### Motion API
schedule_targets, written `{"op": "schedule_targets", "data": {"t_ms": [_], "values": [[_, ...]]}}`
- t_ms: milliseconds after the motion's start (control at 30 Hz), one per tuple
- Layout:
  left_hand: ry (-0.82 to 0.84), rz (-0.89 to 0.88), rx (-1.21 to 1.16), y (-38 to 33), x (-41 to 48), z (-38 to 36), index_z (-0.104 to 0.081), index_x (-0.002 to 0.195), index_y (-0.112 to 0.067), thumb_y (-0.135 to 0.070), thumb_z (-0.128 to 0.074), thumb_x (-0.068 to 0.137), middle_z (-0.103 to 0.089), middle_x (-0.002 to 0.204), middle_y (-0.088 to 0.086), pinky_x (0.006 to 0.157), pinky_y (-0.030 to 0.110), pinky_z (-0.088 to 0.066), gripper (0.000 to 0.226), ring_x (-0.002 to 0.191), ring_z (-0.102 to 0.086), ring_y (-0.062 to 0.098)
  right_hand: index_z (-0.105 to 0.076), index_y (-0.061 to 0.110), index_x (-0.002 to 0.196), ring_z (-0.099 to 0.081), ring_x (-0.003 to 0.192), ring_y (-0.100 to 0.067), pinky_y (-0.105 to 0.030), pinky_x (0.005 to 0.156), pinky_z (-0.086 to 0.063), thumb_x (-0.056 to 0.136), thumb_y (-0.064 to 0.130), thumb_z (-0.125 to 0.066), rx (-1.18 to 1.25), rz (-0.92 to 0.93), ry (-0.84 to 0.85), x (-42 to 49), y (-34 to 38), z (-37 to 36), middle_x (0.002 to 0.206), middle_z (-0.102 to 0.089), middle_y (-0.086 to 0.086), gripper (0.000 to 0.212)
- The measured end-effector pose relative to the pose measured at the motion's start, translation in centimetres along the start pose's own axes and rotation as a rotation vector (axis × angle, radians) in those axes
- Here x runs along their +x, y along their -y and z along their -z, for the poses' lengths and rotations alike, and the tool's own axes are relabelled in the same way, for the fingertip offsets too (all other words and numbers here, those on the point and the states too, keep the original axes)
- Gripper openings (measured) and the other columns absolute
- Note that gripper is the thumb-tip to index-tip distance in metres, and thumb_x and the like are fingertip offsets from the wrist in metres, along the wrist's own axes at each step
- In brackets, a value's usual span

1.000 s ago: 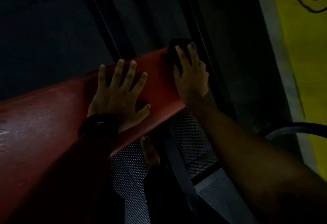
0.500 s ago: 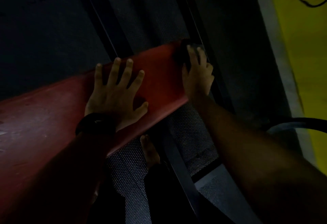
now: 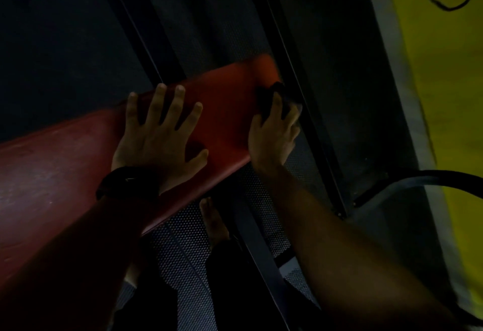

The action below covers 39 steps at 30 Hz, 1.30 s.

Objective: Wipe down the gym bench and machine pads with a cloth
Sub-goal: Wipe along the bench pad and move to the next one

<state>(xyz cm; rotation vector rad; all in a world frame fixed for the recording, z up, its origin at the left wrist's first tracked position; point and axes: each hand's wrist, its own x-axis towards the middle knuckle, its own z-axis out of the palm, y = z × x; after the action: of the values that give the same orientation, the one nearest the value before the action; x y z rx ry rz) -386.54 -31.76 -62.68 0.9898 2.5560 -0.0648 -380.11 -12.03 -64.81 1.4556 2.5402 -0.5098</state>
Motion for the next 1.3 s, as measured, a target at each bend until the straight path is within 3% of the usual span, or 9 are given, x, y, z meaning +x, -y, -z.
{"op": "schedule_targets", "data": {"t_ms": [67, 233, 500, 700, 833, 933, 1000, 1133, 1300], "values": [[-0.015, -0.003, -0.011, 0.0, 0.0, 0.0, -0.007, 0.162, -0.029, -0.080, -0.025, 0.085, 0.001, 0.169, 0.012, 0.120, 0.066, -0.001, 0.094, 0.155, 0.004, 0.037, -0.022, 0.037, 0.158, -0.040, 0.133, -0.037, -0.054, 0.097, -0.048, 0.100, 0.034, -0.054, -0.012, 0.026, -0.045, 1.8, -0.5, 0.2, 0.164, -0.018, -0.004, 0.067], [-0.015, 0.000, -0.011, -0.1, 0.1, -0.1, -0.011, 0.162, -0.028, -0.079, -0.029, 0.086, -0.001, 0.169, 0.013, 0.120, 0.066, -0.002, 0.094, 0.155, 0.001, 0.037, -0.012, 0.026, 0.162, -0.039, 0.136, -0.040, -0.053, 0.101, -0.045, 0.103, 0.037, -0.046, 0.042, -0.263, -0.020, 2.2, 1.1, 0.3, 0.164, -0.016, -0.012, 0.069], [-0.071, 0.003, -0.006, -0.1, -0.2, -0.1, -0.017, 0.160, -0.014, -0.075, -0.030, 0.088, -0.011, 0.168, 0.015, 0.120, 0.067, -0.008, 0.095, 0.154, -0.007, 0.038, -0.031, 0.037, 0.156, -0.040, 0.137, -0.039, -0.057, 0.104, -0.041, 0.096, 0.048, -0.042, -0.026, 0.554, 0.060, -5.1, 1.1, -0.7, 0.165, -0.024, -0.005, 0.062], [-0.072, 0.010, 0.004, -0.1, -0.1, -0.4, -0.012, 0.161, -0.013, -0.074, -0.029, 0.089, -0.008, 0.169, 0.014, 0.120, 0.066, -0.007, 0.096, 0.155, -0.006, 0.037, -0.034, 0.033, 0.155, -0.050, 0.118, -0.034, -0.054, 0.091, -0.051, 0.095, 0.041, -0.045, 0.022, 0.017, -0.144, -7.8, 0.7, -2.1, 0.162, -0.028, -0.007, 0.061], [-0.099, 0.000, -0.006, -0.1, -0.2, -0.2, -0.021, 0.159, -0.009, -0.068, -0.025, 0.090, -0.015, 0.168, 0.017, 0.119, 0.068, -0.011, 0.091, 0.154, -0.011, 0.038, -0.042, 0.035, 0.150, -0.047, 0.129, -0.037, -0.055, 0.096, -0.048, 0.091, 0.042, -0.042, 0.090, 0.418, -0.004, -9.5, 1.6, -1.9, 0.160, -0.035, -0.004, 0.060], [-0.084, 0.014, -0.024, -0.3, -0.1, -0.1, -0.020, 0.160, -0.008, -0.067, -0.030, 0.090, -0.015, 0.168, 0.016, 0.120, 0.067, -0.010, 0.092, 0.155, -0.010, 0.037, -0.030, 0.040, 0.155, -0.039, 0.138, -0.041, -0.063, 0.103, -0.042, 0.091, 0.047, -0.037, -0.076, 0.721, 0.096, -3.5, 1.2, -0.8, 0.164, -0.027, -0.004, 0.065], [-0.085, 0.019, -0.028, -0.3, 0.0, -0.2, -0.016, 0.161, -0.009, -0.069, -0.034, 0.089, -0.012, 0.168, 0.015, 0.121, 0.066, -0.008, 0.095, 0.155, -0.008, 0.036, -0.019, 0.043, 0.158, -0.031, 0.145, -0.036, -0.063, 0.110, -0.036, 0.094, 0.048, -0.038, -0.121, 0.620, 0.117, 0.2, 1.4, -0.3, 0.168, -0.017, -0.001, 0.067], [-0.081, 0.016, -0.030, -0.2, 0.0, -0.3, -0.017, 0.160, -0.009, -0.069, -0.037, 0.089, -0.013, 0.168, 0.015, 0.120, 0.067, -0.011, 0.096, 0.155, -0.009, 0.036, -0.024, 0.040, 0.159, -0.039, 0.137, -0.033, -0.053, 0.108, -0.040, 0.098, 0.036, -0.054, 0.007, 0.105, -0.047, -0.6, 2.8, -1.0, 0.169, -0.013, 0.001, 0.067], [-0.085, 0.005, -0.029, -0.2, -0.1, -0.2, -0.016, 0.160, -0.009, -0.069, -0.033, 0.089, -0.012, 0.168, 0.016, 0.120, 0.067, -0.010, 0.095, 0.155, -0.009, 0.036, -0.032, 0.040, 0.156, -0.038, 0.141, -0.031, -0.049, 0.110, -0.037, 0.093, 0.046, -0.040, -0.020, 0.576, 0.082, -1.8, 3.4, -1.0, 0.166, -0.024, 0.002, 0.063]]}}
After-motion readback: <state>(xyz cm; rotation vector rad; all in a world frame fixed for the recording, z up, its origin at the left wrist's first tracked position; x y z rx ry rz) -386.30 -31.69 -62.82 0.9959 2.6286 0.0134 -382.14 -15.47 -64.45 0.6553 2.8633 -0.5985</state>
